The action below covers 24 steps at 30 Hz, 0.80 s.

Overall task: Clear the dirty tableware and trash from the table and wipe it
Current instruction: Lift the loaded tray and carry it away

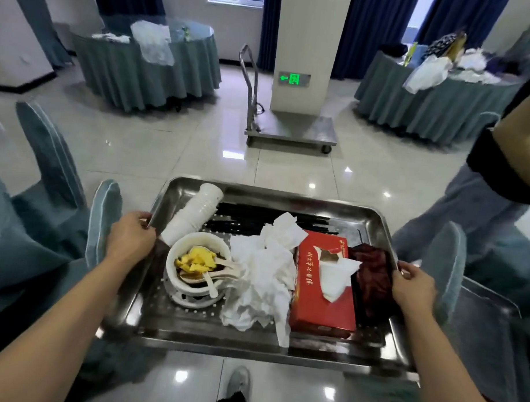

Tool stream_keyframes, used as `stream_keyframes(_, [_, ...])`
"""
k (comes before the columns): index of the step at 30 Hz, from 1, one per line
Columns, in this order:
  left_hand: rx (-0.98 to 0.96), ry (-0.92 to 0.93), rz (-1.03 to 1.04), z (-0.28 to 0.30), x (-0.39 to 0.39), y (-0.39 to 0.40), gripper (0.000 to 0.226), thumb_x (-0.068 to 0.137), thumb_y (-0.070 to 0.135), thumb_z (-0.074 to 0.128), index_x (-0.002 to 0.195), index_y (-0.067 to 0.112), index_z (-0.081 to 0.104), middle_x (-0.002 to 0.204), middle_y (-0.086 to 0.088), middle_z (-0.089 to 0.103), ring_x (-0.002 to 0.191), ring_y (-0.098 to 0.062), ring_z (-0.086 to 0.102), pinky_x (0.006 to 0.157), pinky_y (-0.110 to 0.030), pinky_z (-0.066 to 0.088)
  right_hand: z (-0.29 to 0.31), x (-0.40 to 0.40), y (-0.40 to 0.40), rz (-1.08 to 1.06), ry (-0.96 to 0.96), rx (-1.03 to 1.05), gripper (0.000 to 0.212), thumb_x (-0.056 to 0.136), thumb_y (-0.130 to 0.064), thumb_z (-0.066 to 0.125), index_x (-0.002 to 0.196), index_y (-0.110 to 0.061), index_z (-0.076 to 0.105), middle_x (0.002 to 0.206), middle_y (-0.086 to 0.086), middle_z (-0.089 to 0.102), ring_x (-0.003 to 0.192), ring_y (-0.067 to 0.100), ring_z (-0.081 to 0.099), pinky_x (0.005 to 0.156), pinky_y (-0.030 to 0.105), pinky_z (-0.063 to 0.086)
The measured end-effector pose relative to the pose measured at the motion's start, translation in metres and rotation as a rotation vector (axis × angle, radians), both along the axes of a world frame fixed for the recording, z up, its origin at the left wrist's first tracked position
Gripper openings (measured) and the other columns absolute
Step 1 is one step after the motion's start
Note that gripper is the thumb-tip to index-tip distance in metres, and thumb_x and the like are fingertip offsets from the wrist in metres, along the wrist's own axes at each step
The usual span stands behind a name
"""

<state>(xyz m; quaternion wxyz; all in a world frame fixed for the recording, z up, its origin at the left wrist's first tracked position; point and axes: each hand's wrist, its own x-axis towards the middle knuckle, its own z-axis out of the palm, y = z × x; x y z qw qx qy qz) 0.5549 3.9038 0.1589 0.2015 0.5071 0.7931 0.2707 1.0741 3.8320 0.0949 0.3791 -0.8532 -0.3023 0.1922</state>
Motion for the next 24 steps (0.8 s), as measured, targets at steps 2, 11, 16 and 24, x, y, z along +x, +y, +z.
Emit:
stream_keyframes(2, [-0.01,-0.019,-0.011,-0.003,0.004,0.062,0.037,0.087,0.008,0.06,0.122,0.012,0.071,0.11,-0.016,0.075,0.106,-0.038,0.067,0.098,-0.045,0.053,0.003,0.011,0.059,0.012,0.002,-0.003,0.031,0.092,-0.01,0.062,0.122,-0.006,0.07,0.114,0.02,0.072,0.111,0.036,0.065,0.102,0.042,0.046])
stream_keyframes(11, [-0.004,-0.001,-0.02,0.0,0.062,0.31,0.04,0.086,0.008,0.06,0.123,0.017,0.071,0.112,-0.016,0.074,0.108,-0.041,0.065,0.097,-0.046,0.052,0.005,0.064,0.289,-0.038,0.025,0.002,0.027,0.091,-0.007,0.061,0.116,-0.006,0.072,0.098,0.024,0.073,0.098,0.038,0.068,0.095,0.042,0.049])
stream_keyframes(16, [-0.04,-0.027,0.025,-0.017,0.103,0.455,0.038,0.089,0.005,0.058,0.124,0.012,0.07,0.113,-0.018,0.073,0.11,-0.041,0.064,0.099,-0.045,0.05,-0.017,0.105,0.44,-0.038,0.072,0.026,0.029,0.09,-0.01,0.064,0.118,-0.009,0.072,0.101,0.02,0.075,0.096,0.034,0.069,0.093,0.041,0.052])
stream_keyframes(24, [-0.029,-0.016,0.071,-0.006,0.171,0.671,0.037,0.088,0.004,0.06,0.122,0.011,0.072,0.113,-0.017,0.074,0.113,-0.044,0.062,0.1,-0.046,0.049,-0.013,0.171,0.662,-0.017,0.113,-0.019,0.029,0.09,-0.011,0.062,0.118,-0.011,0.072,0.103,0.018,0.074,0.101,0.036,0.067,0.095,0.04,0.05])
